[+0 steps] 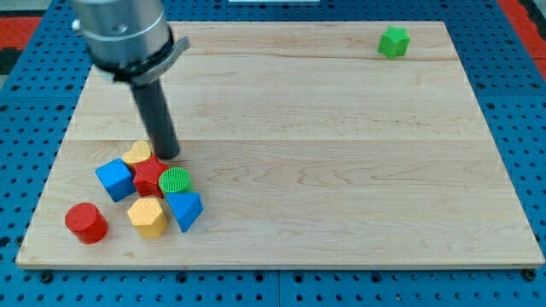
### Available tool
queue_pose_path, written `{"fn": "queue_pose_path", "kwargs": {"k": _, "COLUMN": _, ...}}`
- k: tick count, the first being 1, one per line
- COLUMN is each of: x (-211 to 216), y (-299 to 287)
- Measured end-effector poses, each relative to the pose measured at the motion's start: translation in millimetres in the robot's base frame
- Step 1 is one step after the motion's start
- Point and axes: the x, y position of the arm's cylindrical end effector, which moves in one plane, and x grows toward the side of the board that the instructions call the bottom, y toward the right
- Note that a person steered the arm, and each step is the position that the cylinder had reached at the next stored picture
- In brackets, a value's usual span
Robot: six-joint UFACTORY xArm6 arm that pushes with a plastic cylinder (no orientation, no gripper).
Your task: Move the green star to the top right diagonally to the yellow heart
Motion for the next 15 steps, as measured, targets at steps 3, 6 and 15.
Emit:
{"fn": "queue_pose_path", "kwargs": {"k": 3, "x": -157, "y": 310}}
{"fn": "queue_pose_path", "kwargs": {"k": 6, "x": -237, "y": 265}}
{"fn": "queue_pose_path", "kwargs": {"k": 15, "x": -96, "y": 96}}
